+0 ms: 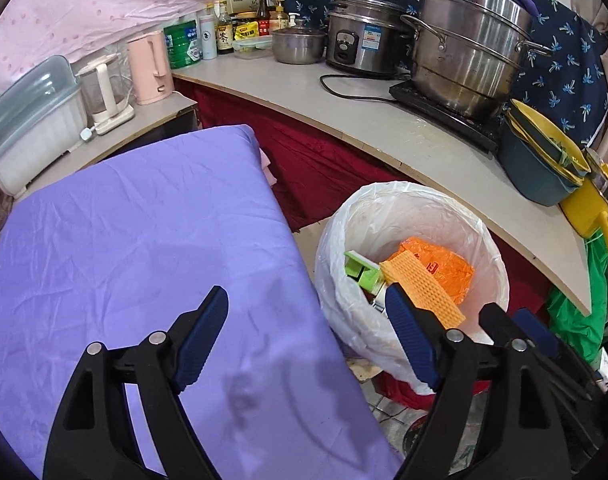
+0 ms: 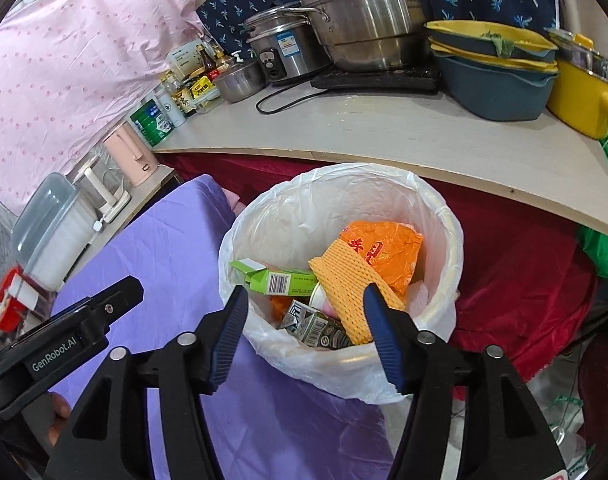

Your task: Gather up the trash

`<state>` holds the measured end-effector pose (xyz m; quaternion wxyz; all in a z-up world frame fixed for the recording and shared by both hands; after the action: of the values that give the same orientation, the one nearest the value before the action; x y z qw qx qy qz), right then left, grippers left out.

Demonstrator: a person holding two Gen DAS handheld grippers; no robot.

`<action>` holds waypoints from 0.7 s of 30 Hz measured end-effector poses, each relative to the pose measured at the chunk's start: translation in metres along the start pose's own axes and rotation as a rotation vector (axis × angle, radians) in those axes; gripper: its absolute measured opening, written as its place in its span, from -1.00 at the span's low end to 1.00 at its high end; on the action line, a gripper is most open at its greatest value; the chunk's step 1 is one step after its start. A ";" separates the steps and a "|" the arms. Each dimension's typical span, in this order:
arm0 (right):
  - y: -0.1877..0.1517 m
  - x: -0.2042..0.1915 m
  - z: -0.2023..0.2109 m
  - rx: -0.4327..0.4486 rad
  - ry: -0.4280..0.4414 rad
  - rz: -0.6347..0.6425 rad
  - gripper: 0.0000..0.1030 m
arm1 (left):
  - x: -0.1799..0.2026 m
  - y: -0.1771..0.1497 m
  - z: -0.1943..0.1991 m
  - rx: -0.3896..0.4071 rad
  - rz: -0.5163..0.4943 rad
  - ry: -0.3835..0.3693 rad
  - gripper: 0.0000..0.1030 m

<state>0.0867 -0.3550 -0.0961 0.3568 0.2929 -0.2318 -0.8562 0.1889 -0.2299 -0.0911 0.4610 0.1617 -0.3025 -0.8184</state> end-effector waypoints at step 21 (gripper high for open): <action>-0.036 0.006 0.040 0.002 -0.111 0.085 0.64 | -0.004 -0.047 0.027 -0.025 -0.035 0.050 0.69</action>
<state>0.0398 -0.3290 -0.0912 0.3794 0.2351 -0.2643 -0.8550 0.1454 -0.1983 -0.1012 0.4560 0.1814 -0.2780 -0.8257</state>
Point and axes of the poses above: each gripper's, at about its wrist camera, not at the fingertips, and z roughly against the way its jaws point, x to its right, y to its top, the point moved 8 cm from there along -z, roughly the way its jaws point, and after that the axes turned 4 degrees about -z, right-handed, at the moved point
